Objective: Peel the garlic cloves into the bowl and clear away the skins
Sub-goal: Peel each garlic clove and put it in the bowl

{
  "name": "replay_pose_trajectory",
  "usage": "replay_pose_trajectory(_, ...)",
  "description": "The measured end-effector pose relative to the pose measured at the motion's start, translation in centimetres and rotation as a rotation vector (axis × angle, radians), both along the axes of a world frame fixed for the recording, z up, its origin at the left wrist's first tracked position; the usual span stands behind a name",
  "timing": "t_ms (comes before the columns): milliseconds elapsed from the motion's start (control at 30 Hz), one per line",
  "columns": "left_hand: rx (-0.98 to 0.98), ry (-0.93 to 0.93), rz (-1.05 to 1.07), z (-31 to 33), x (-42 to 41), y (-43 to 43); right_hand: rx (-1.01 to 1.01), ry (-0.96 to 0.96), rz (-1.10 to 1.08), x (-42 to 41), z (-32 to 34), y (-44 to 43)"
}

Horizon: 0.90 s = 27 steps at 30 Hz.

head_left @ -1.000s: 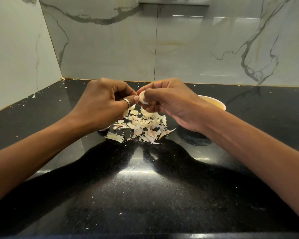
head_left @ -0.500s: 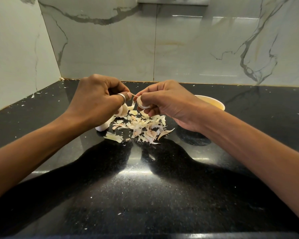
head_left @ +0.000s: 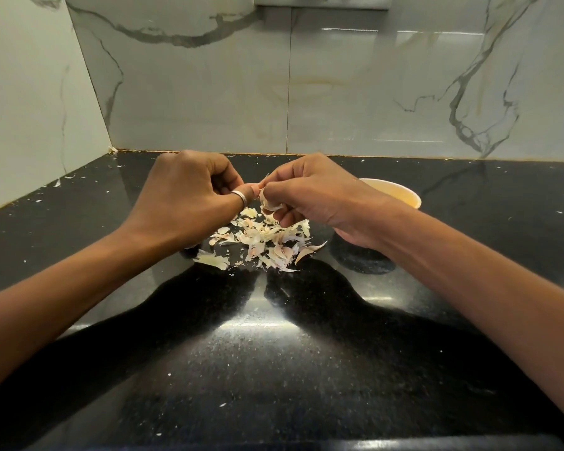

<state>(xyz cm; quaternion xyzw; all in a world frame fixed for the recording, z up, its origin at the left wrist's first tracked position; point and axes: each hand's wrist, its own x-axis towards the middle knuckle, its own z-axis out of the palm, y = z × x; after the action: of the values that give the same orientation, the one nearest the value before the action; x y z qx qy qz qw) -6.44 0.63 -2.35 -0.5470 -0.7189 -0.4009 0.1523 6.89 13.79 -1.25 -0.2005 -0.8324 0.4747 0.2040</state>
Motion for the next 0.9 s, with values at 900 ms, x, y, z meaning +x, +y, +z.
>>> replay_pose_trajectory(900,-0.014,0.014,-0.136,-0.61,0.04,0.28,0.033,0.052,-0.053,0.07,0.22,-0.22)
